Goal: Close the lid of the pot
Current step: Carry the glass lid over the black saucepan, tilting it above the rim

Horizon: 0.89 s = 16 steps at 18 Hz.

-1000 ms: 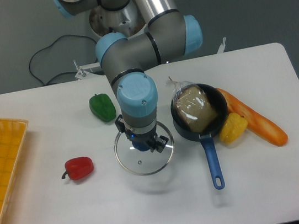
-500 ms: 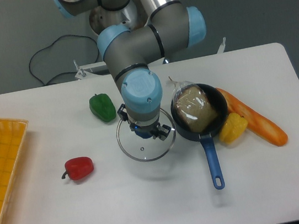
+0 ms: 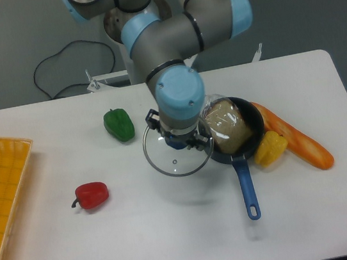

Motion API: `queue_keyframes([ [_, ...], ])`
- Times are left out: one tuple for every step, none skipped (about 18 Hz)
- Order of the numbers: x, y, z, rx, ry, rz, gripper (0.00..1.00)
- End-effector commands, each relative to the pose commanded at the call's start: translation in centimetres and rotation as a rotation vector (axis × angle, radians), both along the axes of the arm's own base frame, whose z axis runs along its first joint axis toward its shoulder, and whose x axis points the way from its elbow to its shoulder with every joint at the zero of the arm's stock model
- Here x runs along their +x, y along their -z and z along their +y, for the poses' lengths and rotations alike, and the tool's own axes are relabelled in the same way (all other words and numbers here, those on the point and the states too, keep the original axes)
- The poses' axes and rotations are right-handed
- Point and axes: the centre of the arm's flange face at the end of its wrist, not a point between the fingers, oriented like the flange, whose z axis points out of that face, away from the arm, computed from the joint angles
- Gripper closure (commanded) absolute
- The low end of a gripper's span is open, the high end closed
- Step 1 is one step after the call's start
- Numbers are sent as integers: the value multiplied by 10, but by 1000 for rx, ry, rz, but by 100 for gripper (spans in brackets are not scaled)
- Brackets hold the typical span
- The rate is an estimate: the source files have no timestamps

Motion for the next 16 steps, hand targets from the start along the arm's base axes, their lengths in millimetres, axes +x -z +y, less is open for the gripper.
queue_keyframes([
  [-4, 2, -3, -3, -8, -4, 42],
  [-8, 5, -6, -5, -14, -10, 42],
  [-11, 7, -9, -6, -25, -20, 42],
  [-13, 8, -12, -1, -36, -34, 42],
  [-16, 11, -13, 3, -47, -47, 42],
  [-19, 14, -17, 5, -57, -55, 42],
  [-21, 14, -19, 6, -64, -58, 42],
  [-26, 15, -22, 13, -77, -65, 42],
  [-32, 15, -27, 27, -97, -73, 42],
  [-37, 15, -31, 42, -115, -87, 42],
  [-43, 14, -36, 59, -111, -95, 42],
  [-46, 13, -41, 70, -84, -100, 42],
  [-48, 14, -44, 72, -70, -111, 42],
  [-50, 15, -49, 65, -71, -119, 42],
  [-51, 15, -50, 64, -72, -119, 42],
  [-52, 15, -51, 63, -73, -118, 42],
])
